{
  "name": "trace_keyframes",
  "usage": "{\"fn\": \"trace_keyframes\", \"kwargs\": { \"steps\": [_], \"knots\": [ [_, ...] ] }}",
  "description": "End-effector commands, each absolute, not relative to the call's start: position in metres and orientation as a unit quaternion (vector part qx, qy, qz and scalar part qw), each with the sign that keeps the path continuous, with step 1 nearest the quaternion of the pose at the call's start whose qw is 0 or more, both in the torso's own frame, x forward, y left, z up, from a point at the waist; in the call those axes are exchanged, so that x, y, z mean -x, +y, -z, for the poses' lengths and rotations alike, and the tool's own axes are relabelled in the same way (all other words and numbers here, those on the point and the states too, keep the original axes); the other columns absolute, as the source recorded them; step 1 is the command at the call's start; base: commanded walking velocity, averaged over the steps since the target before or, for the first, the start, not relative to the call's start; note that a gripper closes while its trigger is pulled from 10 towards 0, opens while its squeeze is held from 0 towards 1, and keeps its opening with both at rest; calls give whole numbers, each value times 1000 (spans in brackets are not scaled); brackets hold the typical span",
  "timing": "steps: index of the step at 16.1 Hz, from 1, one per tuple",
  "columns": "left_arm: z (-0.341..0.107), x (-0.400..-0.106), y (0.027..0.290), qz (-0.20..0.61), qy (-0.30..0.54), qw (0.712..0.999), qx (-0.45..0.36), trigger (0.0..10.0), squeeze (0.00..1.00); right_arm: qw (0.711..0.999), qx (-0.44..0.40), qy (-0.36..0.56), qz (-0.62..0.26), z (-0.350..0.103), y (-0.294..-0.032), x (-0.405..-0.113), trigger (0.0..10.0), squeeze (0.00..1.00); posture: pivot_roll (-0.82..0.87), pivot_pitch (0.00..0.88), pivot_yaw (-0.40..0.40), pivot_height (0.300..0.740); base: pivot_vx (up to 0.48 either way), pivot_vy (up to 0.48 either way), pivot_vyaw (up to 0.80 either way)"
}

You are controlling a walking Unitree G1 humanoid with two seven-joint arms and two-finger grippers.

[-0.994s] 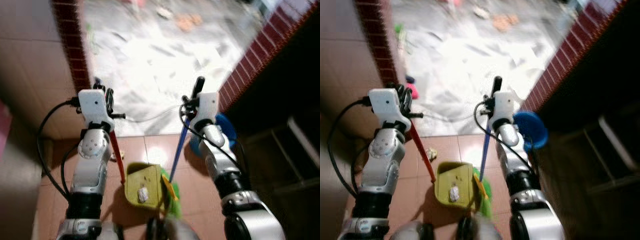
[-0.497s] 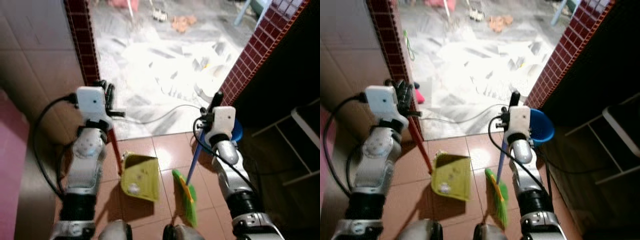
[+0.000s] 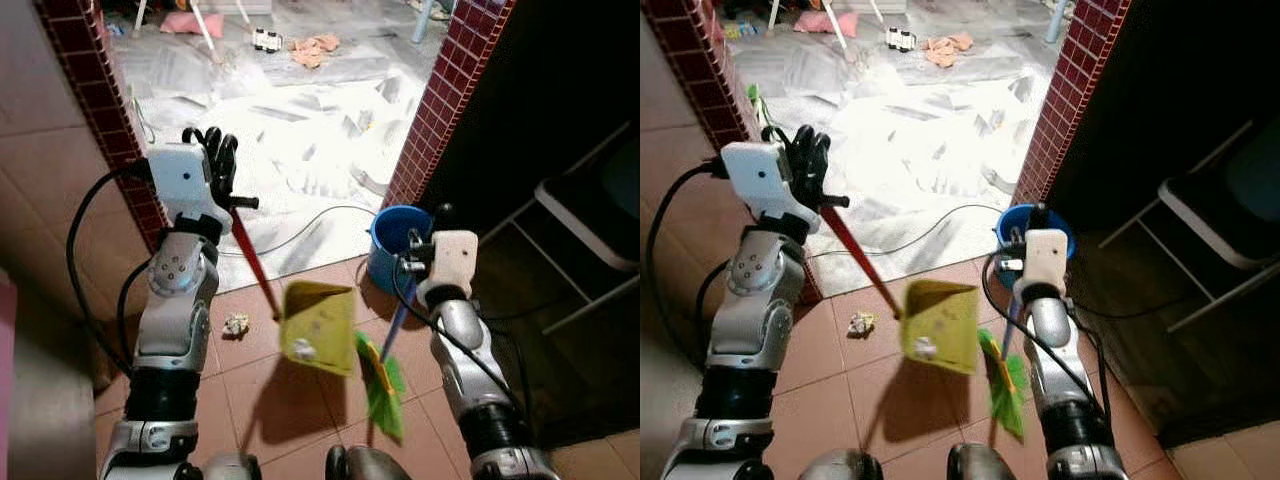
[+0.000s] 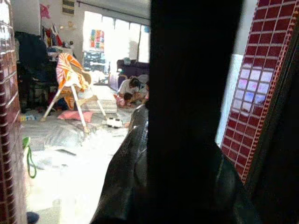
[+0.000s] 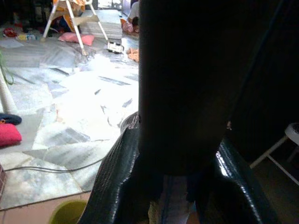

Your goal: Sweep floor

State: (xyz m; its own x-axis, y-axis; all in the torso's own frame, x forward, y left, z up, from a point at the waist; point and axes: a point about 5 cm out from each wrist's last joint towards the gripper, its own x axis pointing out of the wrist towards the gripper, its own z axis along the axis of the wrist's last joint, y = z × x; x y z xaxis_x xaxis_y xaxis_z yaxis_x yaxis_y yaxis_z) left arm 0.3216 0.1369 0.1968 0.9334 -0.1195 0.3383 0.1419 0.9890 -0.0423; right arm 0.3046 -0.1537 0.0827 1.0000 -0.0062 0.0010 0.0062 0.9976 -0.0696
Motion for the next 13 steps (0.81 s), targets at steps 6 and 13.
{"fn": "trace_keyframes", "kwargs": {
  "steps": [6,13],
  "knots": [
    [-237,-325,132,78,-243,966,36,10000,0,999,49,10,4,-77,-155,-302,10000,0,-10,0,-19,740,291,0,-400],
    [-283,-329,144,33,-307,949,61,10000,0,997,51,46,-25,-66,-152,-304,10000,0,-15,0,-36,740,308,0,-526]
  ]
}}
